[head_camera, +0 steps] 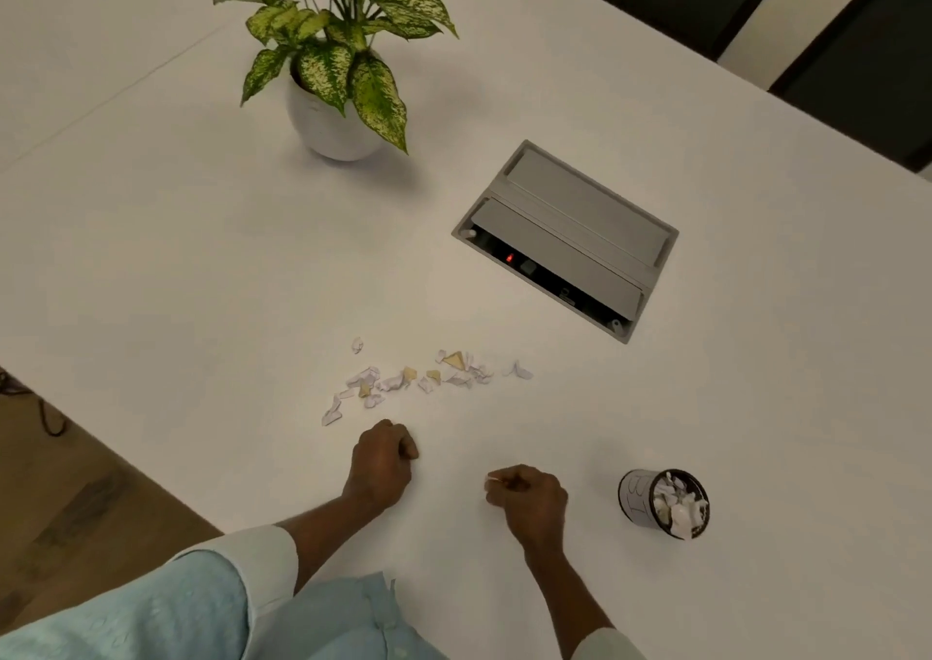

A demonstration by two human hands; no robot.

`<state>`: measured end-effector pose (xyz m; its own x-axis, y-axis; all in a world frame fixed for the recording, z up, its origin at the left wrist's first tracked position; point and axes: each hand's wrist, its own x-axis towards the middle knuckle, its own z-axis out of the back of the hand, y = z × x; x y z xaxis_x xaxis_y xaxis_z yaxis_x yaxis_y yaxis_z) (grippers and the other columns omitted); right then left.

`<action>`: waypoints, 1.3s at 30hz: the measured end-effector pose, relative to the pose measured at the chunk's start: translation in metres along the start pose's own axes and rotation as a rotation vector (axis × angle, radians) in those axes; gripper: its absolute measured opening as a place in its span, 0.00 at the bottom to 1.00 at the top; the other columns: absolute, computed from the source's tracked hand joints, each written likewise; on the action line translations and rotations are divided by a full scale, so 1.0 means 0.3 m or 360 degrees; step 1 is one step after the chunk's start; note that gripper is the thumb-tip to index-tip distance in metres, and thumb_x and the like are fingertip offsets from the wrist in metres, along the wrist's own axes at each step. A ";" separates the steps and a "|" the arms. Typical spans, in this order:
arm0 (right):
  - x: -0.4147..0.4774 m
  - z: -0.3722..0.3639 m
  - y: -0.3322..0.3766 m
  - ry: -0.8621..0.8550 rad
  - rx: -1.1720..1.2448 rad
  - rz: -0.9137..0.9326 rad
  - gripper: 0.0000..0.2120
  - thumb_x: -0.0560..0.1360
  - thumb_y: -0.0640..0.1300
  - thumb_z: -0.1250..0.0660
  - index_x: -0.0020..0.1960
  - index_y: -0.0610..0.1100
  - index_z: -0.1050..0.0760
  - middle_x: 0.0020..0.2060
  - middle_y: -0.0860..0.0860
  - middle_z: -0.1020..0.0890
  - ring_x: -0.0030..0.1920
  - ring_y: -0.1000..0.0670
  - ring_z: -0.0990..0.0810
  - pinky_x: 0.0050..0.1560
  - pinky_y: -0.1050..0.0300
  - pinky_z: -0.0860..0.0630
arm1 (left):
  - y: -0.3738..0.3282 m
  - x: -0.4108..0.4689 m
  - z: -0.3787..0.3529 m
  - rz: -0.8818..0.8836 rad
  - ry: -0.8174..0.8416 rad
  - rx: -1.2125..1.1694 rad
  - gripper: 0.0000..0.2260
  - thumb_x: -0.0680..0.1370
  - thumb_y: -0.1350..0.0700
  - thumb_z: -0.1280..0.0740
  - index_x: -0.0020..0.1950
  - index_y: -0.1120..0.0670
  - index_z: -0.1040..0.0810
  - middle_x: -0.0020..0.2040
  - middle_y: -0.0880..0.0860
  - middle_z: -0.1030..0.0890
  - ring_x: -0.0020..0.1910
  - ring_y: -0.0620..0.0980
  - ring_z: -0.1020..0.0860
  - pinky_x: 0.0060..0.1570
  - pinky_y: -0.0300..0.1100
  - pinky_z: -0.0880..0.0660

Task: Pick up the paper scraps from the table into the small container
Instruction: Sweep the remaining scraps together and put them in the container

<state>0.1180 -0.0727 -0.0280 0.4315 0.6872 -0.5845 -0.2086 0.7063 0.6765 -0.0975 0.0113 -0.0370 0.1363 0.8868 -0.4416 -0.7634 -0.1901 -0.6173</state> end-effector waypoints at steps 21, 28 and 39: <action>-0.154 0.644 -0.120 -0.1134 0.0722 -0.0056 0.06 0.67 0.44 0.19 0.41 0.53 0.14 0.34 0.52 0.13 0.38 0.50 0.12 0.51 0.42 0.15 | -0.871 -0.118 -0.415 -0.0943 0.0498 -0.0137 0.08 0.71 0.69 0.30 0.40 0.56 0.17 0.42 0.52 0.17 0.40 0.49 0.20 0.43 0.43 0.24; -0.093 0.692 -0.132 -0.1148 0.0327 -0.0055 0.03 0.71 0.45 0.22 0.43 0.49 0.14 0.35 0.54 0.13 0.39 0.51 0.13 0.50 0.45 0.17 | -0.964 -0.112 -0.512 -0.1118 0.0678 0.0124 0.10 0.69 0.68 0.32 0.42 0.55 0.17 0.43 0.51 0.18 0.42 0.50 0.21 0.43 0.46 0.23; -0.057 0.601 -0.068 -0.1350 -0.0309 0.0201 0.13 0.72 0.32 0.33 0.49 0.47 0.17 0.48 0.49 0.19 0.46 0.46 0.18 0.45 0.59 0.29 | -0.771 0.013 -0.364 -0.0894 0.0393 0.0135 0.05 0.77 0.54 0.28 0.41 0.50 0.21 0.42 0.44 0.16 0.41 0.46 0.19 0.43 0.46 0.21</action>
<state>0.2732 -0.1294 0.0489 0.8856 0.4588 0.0718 -0.4113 0.7030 0.5801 0.1485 0.0128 0.0329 0.6661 0.7163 -0.2080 -0.5788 0.3205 -0.7498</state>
